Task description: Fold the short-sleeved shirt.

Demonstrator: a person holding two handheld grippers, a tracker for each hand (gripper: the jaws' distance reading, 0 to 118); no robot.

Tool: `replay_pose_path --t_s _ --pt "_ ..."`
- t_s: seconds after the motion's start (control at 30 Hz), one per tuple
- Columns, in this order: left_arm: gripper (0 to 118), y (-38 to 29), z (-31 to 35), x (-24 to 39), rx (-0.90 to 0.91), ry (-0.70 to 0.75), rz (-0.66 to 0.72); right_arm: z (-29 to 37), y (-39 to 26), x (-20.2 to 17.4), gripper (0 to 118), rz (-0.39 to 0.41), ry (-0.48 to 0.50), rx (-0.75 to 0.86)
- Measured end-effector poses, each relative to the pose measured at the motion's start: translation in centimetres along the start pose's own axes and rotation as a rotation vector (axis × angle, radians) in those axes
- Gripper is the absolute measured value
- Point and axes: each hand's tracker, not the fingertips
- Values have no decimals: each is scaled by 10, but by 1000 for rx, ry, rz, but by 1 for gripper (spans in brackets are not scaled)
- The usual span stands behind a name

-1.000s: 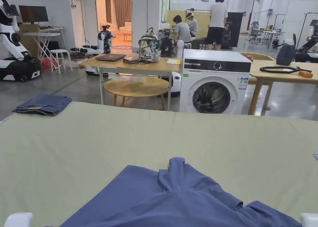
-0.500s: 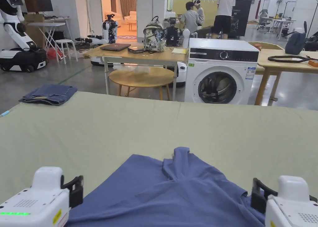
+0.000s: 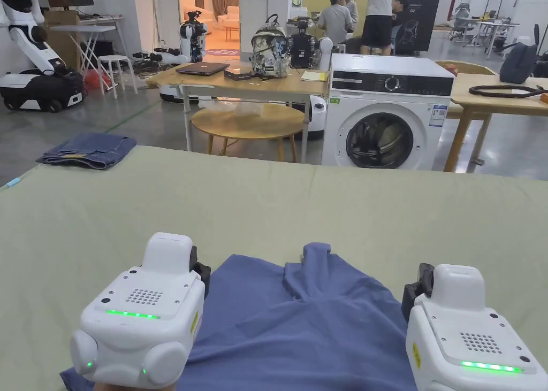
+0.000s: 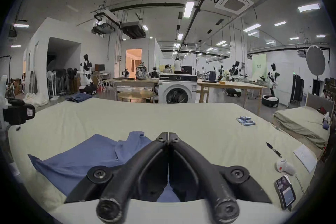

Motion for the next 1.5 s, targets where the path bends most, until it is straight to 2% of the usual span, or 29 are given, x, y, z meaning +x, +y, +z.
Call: replay_pose_path --t_s 0.17,0.33,0.57,0.6,0.63,0.67,0.7,0.73,0.77,0.83,1.13,1.2,1.27,1.3,1.33,1.4,1.5 --pt "0 -14 -9 -32 -135 20 39 -5 -4 1 0 6 27 -30" --pt "0 -31 -23 -95 -293 37 149 -12 -10 2 0 16 42 -80" --pt "2 -67 -51 -172 -595 2 276 -24 -26 2 0 21 51 -146" --pt "17 -72 -53 -174 -635 19 272 -25 -27 1 0 22 54 -155" --pt "43 -77 -56 -178 -662 29 268 -26 -29 1 0 25 57 -162" --pt "48 -81 -57 -180 -674 43 264 -27 -31 0 0 28 57 -167" --pt "48 -85 -58 -182 -673 60 256 -26 -31 -1 0 28 57 -174" --pt "55 -91 -61 -189 -668 49 267 -25 -31 -2 0 27 60 -178" --pt "58 -97 -64 -193 -691 57 289 -26 -32 -2 0 27 63 -184" --pt "59 -108 -69 -196 -710 52 329 -27 -35 -3 0 34 63 -193" --pt "57 -156 -97 -189 -803 117 324 -35 -46 -3 0 36 66 -232" --pt "55 -155 -96 -180 -789 150 256 -38 -48 -4 0 34 65 -246" --pt "41 -150 -87 -162 -779 152 179 -41 -51 -4 0 27 65 -254" --pt "31 -150 -86 -155 -776 135 149 -45 -52 -4 0 21 66 -265" --pt "16 -150 -87 -151 -772 114 148 -49 -52 -3 0 14 68 -274" --pt "3 -147 -83 -143 -773 113 132 -60 -55 0 0 -1 68 -292" --pt "1 -146 -76 -145 -753 97 154 -90 -47 11 0 1 78 -348"
